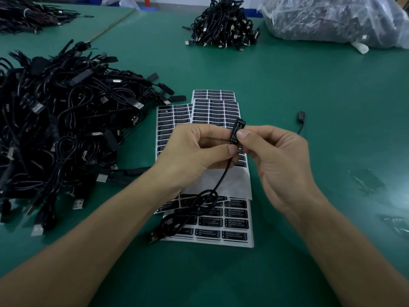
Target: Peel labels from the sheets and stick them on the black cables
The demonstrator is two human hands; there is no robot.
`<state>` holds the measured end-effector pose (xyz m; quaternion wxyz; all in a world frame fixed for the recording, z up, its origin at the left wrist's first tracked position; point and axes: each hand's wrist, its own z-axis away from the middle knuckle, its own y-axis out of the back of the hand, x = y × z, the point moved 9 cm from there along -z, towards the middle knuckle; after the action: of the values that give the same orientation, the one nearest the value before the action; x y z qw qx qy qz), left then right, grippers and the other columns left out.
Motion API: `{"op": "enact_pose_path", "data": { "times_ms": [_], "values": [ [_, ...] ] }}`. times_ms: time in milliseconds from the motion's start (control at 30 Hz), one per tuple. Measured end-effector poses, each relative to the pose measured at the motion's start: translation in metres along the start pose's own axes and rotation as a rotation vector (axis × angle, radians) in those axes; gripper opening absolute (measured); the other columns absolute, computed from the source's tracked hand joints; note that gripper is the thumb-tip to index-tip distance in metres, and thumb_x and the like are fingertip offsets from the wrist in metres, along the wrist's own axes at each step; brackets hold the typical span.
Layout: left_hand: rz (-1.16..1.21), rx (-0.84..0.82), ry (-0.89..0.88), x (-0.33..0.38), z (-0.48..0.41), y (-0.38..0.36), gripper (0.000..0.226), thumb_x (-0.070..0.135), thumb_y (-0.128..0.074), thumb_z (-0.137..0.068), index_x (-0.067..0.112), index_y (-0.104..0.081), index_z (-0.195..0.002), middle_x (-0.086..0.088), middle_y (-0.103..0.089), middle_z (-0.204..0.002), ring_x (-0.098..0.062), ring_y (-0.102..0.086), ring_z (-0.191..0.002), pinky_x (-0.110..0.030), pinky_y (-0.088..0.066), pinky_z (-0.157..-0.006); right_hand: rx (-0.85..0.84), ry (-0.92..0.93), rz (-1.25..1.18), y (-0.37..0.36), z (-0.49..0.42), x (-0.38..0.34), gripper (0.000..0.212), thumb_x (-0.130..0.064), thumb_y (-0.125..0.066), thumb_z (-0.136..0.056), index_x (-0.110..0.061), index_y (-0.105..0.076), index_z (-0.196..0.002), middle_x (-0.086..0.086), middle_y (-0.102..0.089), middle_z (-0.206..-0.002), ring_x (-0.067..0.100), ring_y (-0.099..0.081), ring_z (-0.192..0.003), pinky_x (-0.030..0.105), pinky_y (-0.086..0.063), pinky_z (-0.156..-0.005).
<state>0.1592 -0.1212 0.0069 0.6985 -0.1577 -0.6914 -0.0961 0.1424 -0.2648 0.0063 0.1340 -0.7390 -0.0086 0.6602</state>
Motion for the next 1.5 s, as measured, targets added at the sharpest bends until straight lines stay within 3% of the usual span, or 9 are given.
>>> {"op": "enact_pose_path", "data": {
  "times_ms": [367,667,833,1200,1367,1500],
  "values": [
    [0.042,0.065,0.031,-0.0067,-0.001,0.0033,0.012,0.005,-0.07,-0.089,0.001,-0.075,-0.1,-0.014,-0.077,-0.088,-0.02,-0.075,-0.079,-0.027,-0.06,-0.073,0.046,0.042,0.02,0.0001,0.0017,0.0004,0.016,-0.005,-0.076,-0.08,-0.019,-0.079,-0.072,0.004,-0.076,-0.081,0.015,-0.072,-0.081,0.022,-0.055,-0.077],
    [0.022,0.065,0.013,-0.0078,-0.0018,0.0018,0.009,0.003,-0.069,-0.089,0.005,-0.076,-0.095,-0.011,-0.078,-0.086,-0.019,-0.075,-0.077,-0.028,-0.061,-0.075,0.065,0.058,0.033,0.0007,0.0008,0.0007,0.018,-0.005,-0.076,-0.079,-0.02,-0.077,-0.069,0.001,-0.076,-0.078,0.011,-0.071,-0.078,0.02,-0.055,-0.075],
    [0.02,0.081,0.008,-0.0076,-0.0011,0.0018,0.008,0.003,-0.07,-0.089,0.006,-0.076,-0.093,-0.011,-0.078,-0.084,-0.019,-0.075,-0.076,-0.028,-0.061,-0.073,0.064,0.057,0.022,-0.0004,0.0012,0.0005,0.01,-0.013,-0.076,-0.072,-0.022,-0.077,-0.066,0.0,-0.075,-0.077,0.011,-0.071,-0.077,0.021,-0.055,-0.075],
    [0.041,0.152,-0.027,-0.003,0.0023,0.0045,0.005,0.0,-0.073,-0.086,0.003,-0.076,-0.089,-0.012,-0.076,-0.076,-0.019,-0.074,-0.069,-0.026,-0.06,-0.065,0.036,0.08,0.018,-0.0025,0.0028,0.0007,0.01,-0.011,-0.078,-0.074,-0.02,-0.075,-0.07,0.001,-0.076,-0.079,0.013,-0.072,-0.077,0.022,-0.056,-0.074],
    [0.052,0.156,-0.036,-0.0013,0.0037,0.0042,0.006,0.001,-0.074,-0.084,0.005,-0.077,-0.084,-0.013,-0.076,-0.075,-0.02,-0.074,-0.067,-0.028,-0.06,-0.064,0.088,0.044,-0.106,0.0035,0.0023,0.0033,0.032,-0.004,-0.081,-0.066,-0.015,-0.053,-0.077,0.006,-0.075,-0.084,0.018,-0.072,-0.08,0.025,-0.056,-0.074],
    [0.03,0.151,-0.055,0.0005,0.0038,0.0034,0.005,-0.002,-0.073,-0.085,0.002,-0.076,-0.087,-0.015,-0.076,-0.076,-0.021,-0.073,-0.066,-0.029,-0.061,-0.064,0.071,0.032,-0.063,0.0024,0.0013,0.0025,0.033,-0.011,-0.083,-0.067,-0.015,-0.06,-0.091,0.003,-0.073,-0.082,0.017,-0.071,-0.079,0.027,-0.056,-0.075]
  ]
}}
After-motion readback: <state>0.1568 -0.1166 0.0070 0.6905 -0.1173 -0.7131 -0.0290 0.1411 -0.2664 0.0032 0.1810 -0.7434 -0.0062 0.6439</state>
